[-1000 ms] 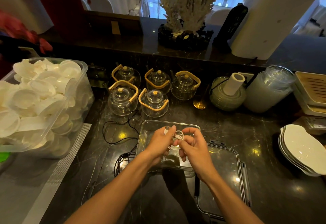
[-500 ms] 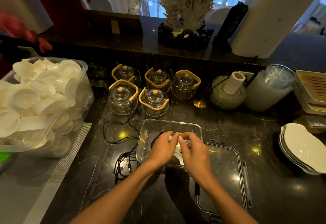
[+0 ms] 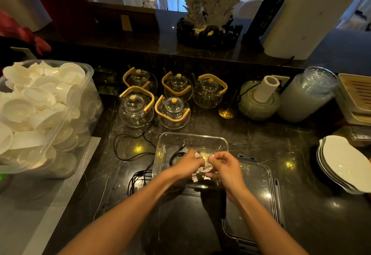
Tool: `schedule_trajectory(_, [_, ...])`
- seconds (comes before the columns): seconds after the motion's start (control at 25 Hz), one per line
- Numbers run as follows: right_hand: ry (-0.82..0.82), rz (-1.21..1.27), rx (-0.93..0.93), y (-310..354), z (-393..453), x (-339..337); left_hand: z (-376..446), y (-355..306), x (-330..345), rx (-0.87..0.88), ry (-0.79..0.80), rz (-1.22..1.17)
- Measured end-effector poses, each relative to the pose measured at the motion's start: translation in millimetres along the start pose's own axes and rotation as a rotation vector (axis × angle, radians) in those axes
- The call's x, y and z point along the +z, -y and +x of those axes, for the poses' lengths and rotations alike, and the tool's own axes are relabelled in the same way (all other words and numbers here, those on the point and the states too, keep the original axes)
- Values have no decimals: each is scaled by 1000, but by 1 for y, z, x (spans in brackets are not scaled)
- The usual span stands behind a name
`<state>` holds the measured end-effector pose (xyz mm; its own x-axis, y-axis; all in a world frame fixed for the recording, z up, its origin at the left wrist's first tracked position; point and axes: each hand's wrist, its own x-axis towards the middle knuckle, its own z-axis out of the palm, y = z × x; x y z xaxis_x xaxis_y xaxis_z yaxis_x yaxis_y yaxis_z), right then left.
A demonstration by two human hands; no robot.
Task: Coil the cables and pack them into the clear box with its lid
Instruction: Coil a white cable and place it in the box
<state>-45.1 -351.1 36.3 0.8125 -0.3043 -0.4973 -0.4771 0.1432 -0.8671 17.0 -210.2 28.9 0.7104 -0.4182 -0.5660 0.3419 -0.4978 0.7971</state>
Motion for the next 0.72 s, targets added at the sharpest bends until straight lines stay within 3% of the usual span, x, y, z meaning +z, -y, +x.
schedule_trajectory(0.16, [-78,-265,-8,-3,31,-2,34,-6,-17,38,109,287])
schedule_trajectory(0.32, [-94,-890,-203,0,60,10,58,-3,-16,49,-21,433])
schedule_trajectory(0.44, [12,-1250,-254,4,76,21,74,5,-4,55,-84,545])
schedule_trajectory(0.56, [52,-1422,-222,2,88,27,85,14,5,40,-121,573])
schedule_trajectory(0.72, [29,-1482,-217,-7,94,29,89,21,12,49,-295,459])
